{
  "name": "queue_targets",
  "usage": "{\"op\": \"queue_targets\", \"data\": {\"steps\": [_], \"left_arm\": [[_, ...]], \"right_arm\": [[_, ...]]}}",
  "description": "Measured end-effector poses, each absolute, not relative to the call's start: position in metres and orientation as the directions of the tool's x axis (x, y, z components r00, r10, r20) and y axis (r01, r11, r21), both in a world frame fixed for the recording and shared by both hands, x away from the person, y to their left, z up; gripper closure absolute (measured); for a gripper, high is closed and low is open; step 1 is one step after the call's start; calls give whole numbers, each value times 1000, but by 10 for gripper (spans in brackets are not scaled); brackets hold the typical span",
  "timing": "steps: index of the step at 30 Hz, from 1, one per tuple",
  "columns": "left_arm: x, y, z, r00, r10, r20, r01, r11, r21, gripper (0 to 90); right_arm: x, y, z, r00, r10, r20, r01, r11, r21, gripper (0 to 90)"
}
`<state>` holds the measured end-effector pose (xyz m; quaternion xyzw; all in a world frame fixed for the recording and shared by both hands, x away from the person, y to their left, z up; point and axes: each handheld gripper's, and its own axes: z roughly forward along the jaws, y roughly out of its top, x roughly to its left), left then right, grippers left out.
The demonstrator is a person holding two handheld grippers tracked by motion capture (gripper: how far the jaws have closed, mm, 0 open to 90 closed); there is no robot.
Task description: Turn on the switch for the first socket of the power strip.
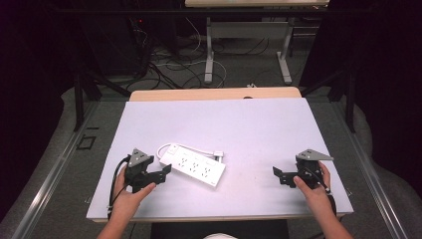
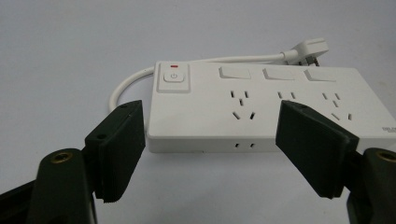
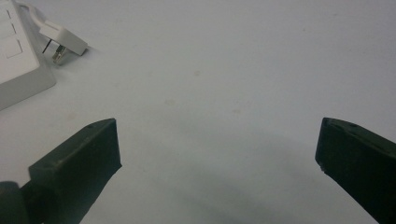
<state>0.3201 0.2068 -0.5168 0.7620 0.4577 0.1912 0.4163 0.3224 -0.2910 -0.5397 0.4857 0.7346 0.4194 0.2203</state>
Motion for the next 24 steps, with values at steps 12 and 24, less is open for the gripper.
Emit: {"op": "queue_targets", "data": {"steps": [12,24], "left_arm": [[327,208,-506,491,861,-131,555,-194,809,280],[337,201,-496,486,858,-164,563,-165,810,328]], "right_arm": [[322,-291,-540,-426,901,87,534,172,828,0],[322,-291,-540,-430,898,87,532,175,829,0]]}}
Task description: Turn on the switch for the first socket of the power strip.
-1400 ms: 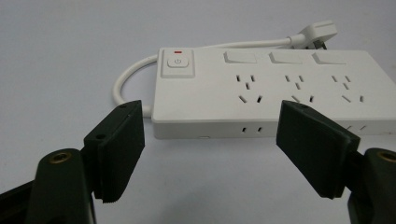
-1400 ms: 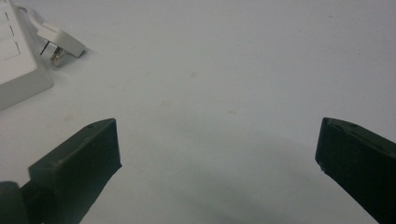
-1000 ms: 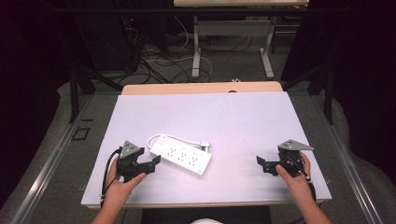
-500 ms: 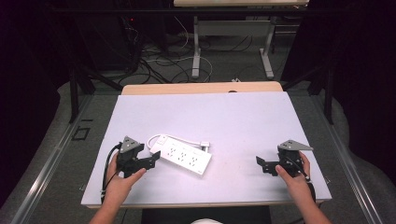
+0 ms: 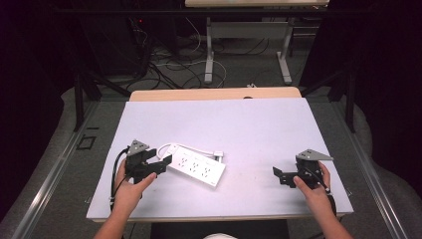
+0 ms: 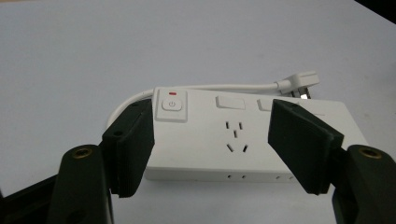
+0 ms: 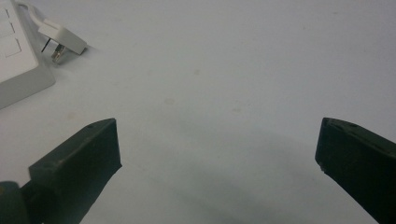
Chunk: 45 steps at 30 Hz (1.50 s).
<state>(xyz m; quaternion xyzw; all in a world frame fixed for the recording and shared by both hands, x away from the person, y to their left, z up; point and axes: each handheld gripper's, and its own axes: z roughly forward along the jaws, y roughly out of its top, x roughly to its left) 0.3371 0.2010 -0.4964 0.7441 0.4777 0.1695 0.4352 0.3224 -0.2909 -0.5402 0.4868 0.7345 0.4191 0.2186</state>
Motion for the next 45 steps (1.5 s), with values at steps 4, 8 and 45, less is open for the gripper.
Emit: {"op": "queue_targets", "data": {"steps": [4,8,45], "left_arm": [[340,198,-494,490,856,-162,558,-165,813,341],[344,194,-491,493,855,-159,556,-169,814,356],[368,178,-488,479,857,-190,577,-144,804,506]], "right_arm": [[323,-292,-540,-428,900,84,534,177,827,0],[322,-292,-540,-428,900,84,533,176,827,0],[323,-292,-541,-435,897,81,534,184,825,0]]}}
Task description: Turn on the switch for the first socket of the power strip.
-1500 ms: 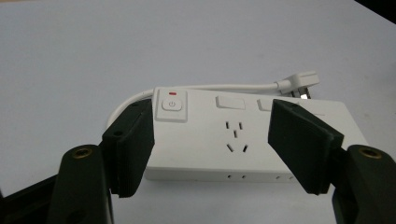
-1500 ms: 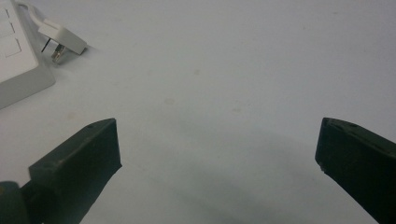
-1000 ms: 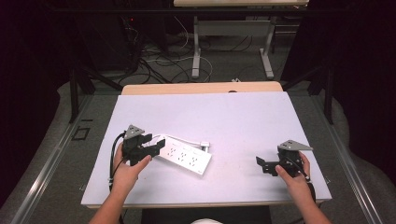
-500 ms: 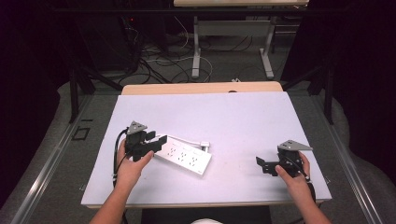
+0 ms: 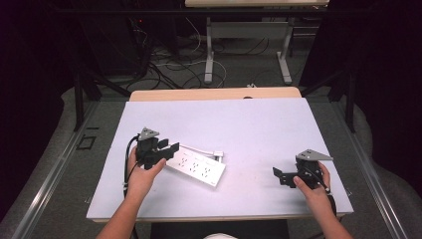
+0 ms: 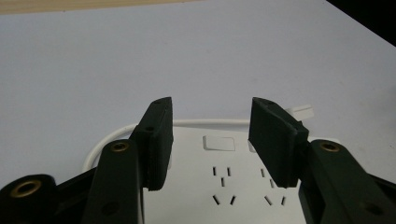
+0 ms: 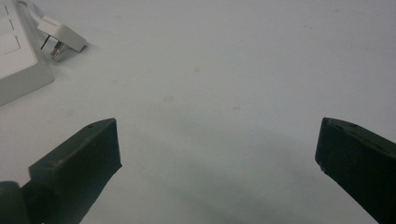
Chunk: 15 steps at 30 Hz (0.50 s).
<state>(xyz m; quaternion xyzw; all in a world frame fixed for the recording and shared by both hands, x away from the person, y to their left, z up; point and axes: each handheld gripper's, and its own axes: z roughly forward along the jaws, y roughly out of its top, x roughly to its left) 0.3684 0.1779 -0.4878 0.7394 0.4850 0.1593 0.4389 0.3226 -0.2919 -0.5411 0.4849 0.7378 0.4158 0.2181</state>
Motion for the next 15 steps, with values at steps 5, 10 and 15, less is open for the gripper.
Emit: {"op": "queue_targets", "data": {"steps": [5,10,15], "left_arm": [[371,178,-489,481,854,-200,598,-152,787,536],[373,175,-491,465,858,-218,607,-130,784,587],[377,174,-495,454,860,-232,635,-130,761,632]], "right_arm": [[323,-292,-541,-435,896,84,536,183,824,0],[323,-291,-541,-435,896,88,538,180,823,0],[323,-292,-542,-438,895,85,537,185,823,0]]}}
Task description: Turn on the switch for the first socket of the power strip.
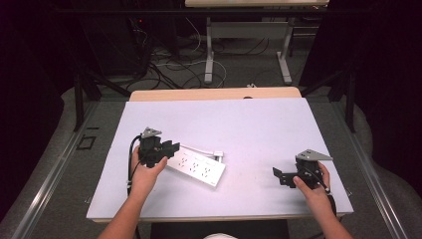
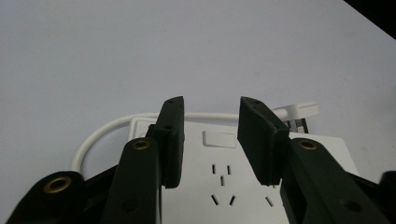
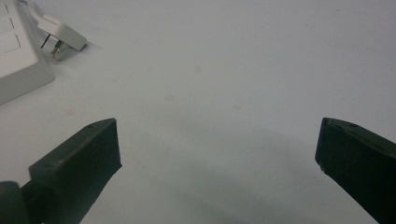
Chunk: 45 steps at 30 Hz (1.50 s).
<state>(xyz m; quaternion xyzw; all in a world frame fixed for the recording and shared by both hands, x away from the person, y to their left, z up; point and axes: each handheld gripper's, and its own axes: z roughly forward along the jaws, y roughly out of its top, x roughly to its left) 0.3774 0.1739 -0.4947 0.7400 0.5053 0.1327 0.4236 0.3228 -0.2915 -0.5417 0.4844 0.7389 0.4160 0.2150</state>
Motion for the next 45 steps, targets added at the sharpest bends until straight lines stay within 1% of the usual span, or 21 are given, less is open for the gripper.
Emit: {"op": "queue_targets", "data": {"steps": [7,13,19,28,40,44,45], "left_arm": [[382,173,-499,448,859,-247,660,-132,739,671],[387,170,-503,443,846,-296,705,-126,698,703],[392,167,-506,427,847,-316,737,-124,665,733],[399,166,-510,404,854,-329,773,-126,621,754],[408,158,-517,393,857,-333,786,-125,605,773],[411,156,-519,403,856,-325,786,-141,601,793],[411,154,-519,393,858,-331,789,-130,600,797]], "right_arm": [[323,-291,-542,-437,895,87,539,183,822,0],[323,-291,-542,-436,895,93,545,180,819,0],[323,-291,-543,-436,895,96,545,178,819,0],[324,-291,-543,-438,894,95,545,180,819,0],[324,-291,-544,-439,894,95,545,181,818,0],[324,-292,-543,-439,893,97,547,180,818,0],[324,-292,-543,-440,893,95,546,181,818,0]]}}
